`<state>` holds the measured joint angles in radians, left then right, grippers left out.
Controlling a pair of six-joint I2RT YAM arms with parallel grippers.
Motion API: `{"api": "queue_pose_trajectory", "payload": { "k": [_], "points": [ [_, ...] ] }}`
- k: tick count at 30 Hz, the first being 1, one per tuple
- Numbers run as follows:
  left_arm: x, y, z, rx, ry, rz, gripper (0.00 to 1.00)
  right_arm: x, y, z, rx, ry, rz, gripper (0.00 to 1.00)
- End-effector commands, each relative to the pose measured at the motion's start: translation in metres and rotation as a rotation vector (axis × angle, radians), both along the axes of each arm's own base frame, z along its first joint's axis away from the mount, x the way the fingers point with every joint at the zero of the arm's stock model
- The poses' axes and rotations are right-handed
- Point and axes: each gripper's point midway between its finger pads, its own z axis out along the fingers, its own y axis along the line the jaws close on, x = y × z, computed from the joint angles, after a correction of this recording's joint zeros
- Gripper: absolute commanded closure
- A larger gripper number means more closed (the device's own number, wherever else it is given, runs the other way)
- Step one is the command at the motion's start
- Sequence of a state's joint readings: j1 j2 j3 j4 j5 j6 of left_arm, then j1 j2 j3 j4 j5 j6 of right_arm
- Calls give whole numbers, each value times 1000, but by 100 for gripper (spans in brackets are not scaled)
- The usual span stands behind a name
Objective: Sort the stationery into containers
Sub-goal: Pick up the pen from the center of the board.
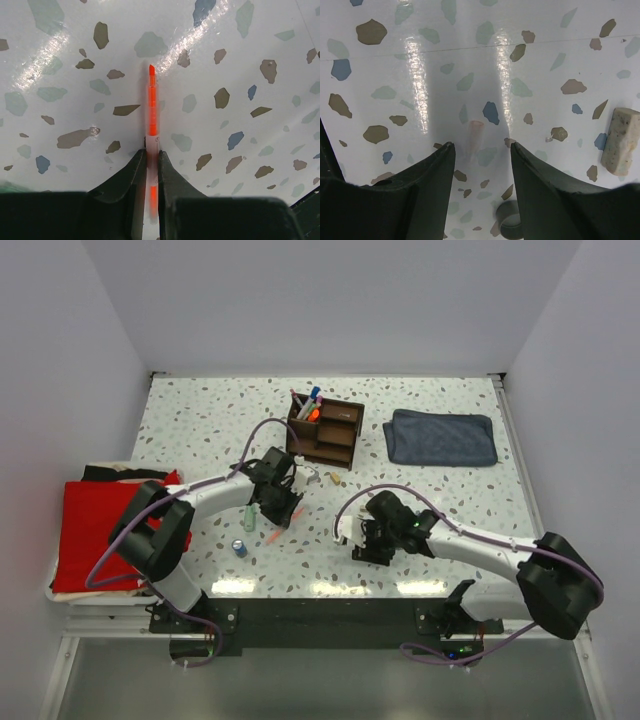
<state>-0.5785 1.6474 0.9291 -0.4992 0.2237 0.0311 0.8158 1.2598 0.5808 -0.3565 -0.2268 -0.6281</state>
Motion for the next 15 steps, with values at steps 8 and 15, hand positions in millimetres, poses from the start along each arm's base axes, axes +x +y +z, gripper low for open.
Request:
{"api": "queue_pose_trajectory", "payload": {
  "k": [8, 15],
  "points": [
    [7, -2, 8, -36, -32, -7, 100, -4, 7, -16, -18, 29, 33, 53],
    [7, -2, 7, -40, -27, -3, 100, -20, -1, -31, -55, 102, 69, 70]
  ]
}}
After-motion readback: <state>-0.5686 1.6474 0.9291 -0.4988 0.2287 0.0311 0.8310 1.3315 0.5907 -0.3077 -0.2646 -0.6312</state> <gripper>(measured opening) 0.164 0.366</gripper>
